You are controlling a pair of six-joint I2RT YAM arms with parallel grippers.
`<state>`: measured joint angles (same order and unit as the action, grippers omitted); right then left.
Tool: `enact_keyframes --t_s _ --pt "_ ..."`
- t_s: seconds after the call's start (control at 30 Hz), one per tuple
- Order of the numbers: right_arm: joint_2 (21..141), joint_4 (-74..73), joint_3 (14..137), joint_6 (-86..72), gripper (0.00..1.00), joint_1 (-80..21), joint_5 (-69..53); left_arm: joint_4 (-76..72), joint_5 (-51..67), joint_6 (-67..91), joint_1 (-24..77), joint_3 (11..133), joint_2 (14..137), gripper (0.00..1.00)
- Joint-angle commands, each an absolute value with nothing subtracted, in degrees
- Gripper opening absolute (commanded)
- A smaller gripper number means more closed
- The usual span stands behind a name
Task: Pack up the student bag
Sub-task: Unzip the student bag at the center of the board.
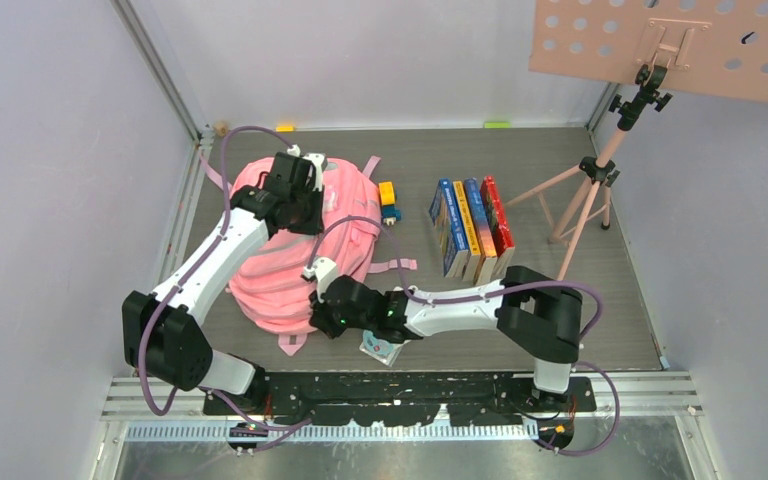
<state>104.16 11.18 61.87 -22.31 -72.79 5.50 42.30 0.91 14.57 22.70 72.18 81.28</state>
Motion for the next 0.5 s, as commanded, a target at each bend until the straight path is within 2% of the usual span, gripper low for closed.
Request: enact_keyframes --t_s 0.0,0.3,0.37,0.47 --pt "106.69 15.95 66.51 -23.75 0.0 -74.35 4.6 37.82 1.06 13.97 22.68 72.77 78.72 0.0" --pt "109.51 17.05 69.96 -24.83 0.02 -74.79 3.15 37.8 1.07 13.9 22.68 72.69 78.7 0.0" --pt "108.88 16.91 69.37 -24.6 0.07 -74.79 3.63 37.79 1.05 13.88 22.68 72.69 78.69 0.0" --pt "106.37 16.12 67.84 -24.1 0.22 -74.79 5.32 37.79 0.8 13.65 22.68 72.69 78.46 0.0"
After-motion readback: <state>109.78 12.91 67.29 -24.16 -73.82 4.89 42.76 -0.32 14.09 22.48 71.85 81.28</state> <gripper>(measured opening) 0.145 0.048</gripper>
